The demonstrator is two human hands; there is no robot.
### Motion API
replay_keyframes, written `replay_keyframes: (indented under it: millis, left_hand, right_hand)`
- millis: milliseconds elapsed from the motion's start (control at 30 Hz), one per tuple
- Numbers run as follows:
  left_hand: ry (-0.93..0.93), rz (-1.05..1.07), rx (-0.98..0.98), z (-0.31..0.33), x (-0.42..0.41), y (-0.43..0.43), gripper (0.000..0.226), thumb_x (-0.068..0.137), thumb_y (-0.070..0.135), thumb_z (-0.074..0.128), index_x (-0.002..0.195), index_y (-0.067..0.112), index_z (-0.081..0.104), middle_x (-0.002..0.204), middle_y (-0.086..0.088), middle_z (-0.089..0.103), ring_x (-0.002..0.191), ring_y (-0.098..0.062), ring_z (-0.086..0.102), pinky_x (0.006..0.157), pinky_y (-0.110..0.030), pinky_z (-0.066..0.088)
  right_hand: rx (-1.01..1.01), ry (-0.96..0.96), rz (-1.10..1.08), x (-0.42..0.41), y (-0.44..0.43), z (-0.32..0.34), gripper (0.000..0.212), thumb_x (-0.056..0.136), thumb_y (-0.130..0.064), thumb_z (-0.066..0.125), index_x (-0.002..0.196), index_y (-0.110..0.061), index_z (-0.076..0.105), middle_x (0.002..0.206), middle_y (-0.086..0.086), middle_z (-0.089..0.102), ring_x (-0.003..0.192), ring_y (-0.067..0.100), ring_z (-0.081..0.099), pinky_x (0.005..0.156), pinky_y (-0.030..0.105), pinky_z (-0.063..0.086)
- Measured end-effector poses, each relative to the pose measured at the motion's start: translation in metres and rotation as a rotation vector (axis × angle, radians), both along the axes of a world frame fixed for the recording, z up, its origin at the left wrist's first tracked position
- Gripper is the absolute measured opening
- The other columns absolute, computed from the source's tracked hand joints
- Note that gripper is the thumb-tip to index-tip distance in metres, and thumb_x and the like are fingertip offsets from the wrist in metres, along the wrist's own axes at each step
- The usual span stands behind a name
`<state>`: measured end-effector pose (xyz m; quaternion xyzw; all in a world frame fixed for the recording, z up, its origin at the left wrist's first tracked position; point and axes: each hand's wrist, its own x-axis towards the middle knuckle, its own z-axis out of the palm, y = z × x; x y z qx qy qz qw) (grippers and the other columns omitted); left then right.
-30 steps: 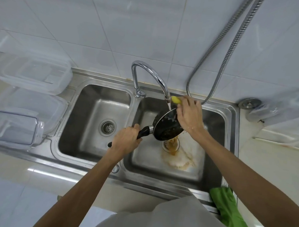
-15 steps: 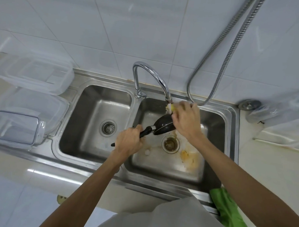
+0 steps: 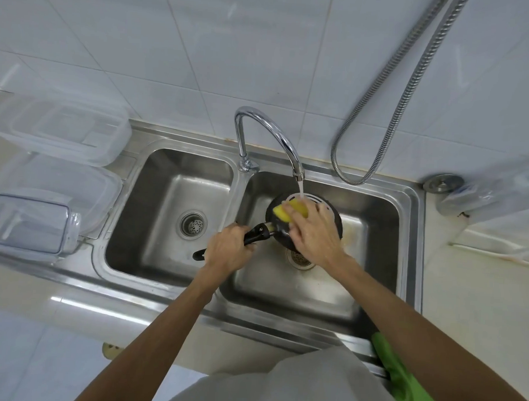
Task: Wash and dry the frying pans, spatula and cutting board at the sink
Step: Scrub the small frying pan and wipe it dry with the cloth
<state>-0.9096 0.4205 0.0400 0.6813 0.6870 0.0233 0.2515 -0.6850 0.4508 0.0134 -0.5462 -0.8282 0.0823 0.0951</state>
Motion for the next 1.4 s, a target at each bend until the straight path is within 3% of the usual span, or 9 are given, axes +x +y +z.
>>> replay_keyframes:
  millis: [233,333,467,567,767,967,1100,1233,1400]
  left_hand:
    - [0.019,-0.007,0.000,-0.005,-0.005,0.002,0.024,0.088,0.031,0.066,0.107,0.017,0.062,0.094,-0.004,0.070,0.087,-0.031,0.068,0.075,-0.037,0.053]
    - [0.058,-0.056,0.010,0.000,-0.004,0.006,0.034,0.087,0.044,0.066,0.110,0.019,0.062,0.095,-0.006,0.072,0.090,-0.031,0.069,0.075,-0.037,0.051]
    - [0.104,-0.068,0.035,0.006,-0.001,0.005,0.048,0.077,0.067,0.068,0.102,0.026,0.065,0.089,0.000,0.073,0.086,-0.027,0.069,0.071,-0.034,0.050]
    - [0.141,-0.062,0.030,0.008,0.000,0.008,0.049,0.076,0.069,0.068,0.099,0.026,0.067,0.087,0.000,0.072,0.084,-0.026,0.069,0.071,-0.033,0.050]
    - [0.172,-0.066,0.075,0.010,-0.003,0.002,0.041,0.078,0.065,0.069,0.095,0.027,0.069,0.081,0.003,0.072,0.077,-0.023,0.069,0.062,-0.028,0.041]
    - [0.067,0.039,0.076,0.003,-0.019,-0.011,0.042,0.076,0.063,0.073,0.096,0.026,0.072,0.078,0.002,0.072,0.071,-0.023,0.069,0.060,-0.027,0.043]
    - [0.065,0.067,0.053,-0.004,-0.027,-0.009,0.046,0.076,0.069,0.068,0.098,0.029,0.071,0.081,0.001,0.073,0.076,-0.026,0.069,0.064,-0.032,0.051]
    - [0.086,0.017,-0.007,-0.008,-0.020,-0.007,0.048,0.080,0.069,0.064,0.103,0.028,0.071,0.082,0.000,0.072,0.078,-0.025,0.069,0.068,-0.034,0.053]
    - [0.101,-0.069,-0.026,-0.011,-0.002,-0.011,0.051,0.083,0.069,0.060,0.102,0.023,0.070,0.087,-0.003,0.073,0.082,-0.026,0.069,0.070,-0.035,0.052]
  right_hand:
    - [-0.125,0.145,-0.278,0.037,0.020,-0.021,0.055,0.098,-0.026,0.038,0.153,-0.021,0.038,0.161,0.011,0.031,0.134,0.036,0.039,0.112,0.051,0.035]
    - [-0.120,0.131,-0.288,0.021,0.040,-0.016,0.051,0.104,-0.038,0.030,0.151,-0.022,0.042,0.159,0.011,0.036,0.138,0.035,0.038,0.111,0.053,0.035]
    - [-0.157,0.109,-0.115,-0.013,0.058,-0.007,0.053,0.103,-0.050,0.024,0.133,-0.027,0.062,0.139,0.002,0.059,0.123,0.032,0.052,0.098,0.049,0.043]
    - [-0.032,0.102,0.068,-0.033,0.039,-0.008,0.040,0.100,-0.040,0.040,0.122,-0.025,0.070,0.131,-0.002,0.063,0.112,0.029,0.054,0.090,0.045,0.042]
    - [0.052,0.181,0.280,-0.026,0.025,-0.017,0.028,0.100,-0.025,0.058,0.124,-0.019,0.070,0.137,0.003,0.062,0.127,0.026,0.052,0.104,0.043,0.040]
    - [-0.284,0.396,-0.232,0.026,0.058,-0.028,0.044,0.107,-0.033,0.042,0.146,-0.016,0.052,0.149,0.009,0.052,0.136,0.029,0.048,0.119,0.040,0.032]
    - [-0.210,0.351,-0.280,0.031,0.020,-0.035,0.049,0.109,-0.035,0.035,0.154,-0.016,0.041,0.160,0.010,0.037,0.146,0.029,0.034,0.122,0.047,0.027]
    - [0.009,0.302,-0.072,0.000,-0.028,-0.019,0.045,0.105,-0.022,0.042,0.149,-0.014,0.047,0.156,0.010,0.042,0.145,0.030,0.036,0.122,0.045,0.025]
    - [-0.029,0.062,0.199,-0.033,-0.002,-0.010,0.045,0.100,-0.021,0.048,0.145,-0.022,0.050,0.154,0.007,0.043,0.141,0.035,0.038,0.115,0.050,0.034]
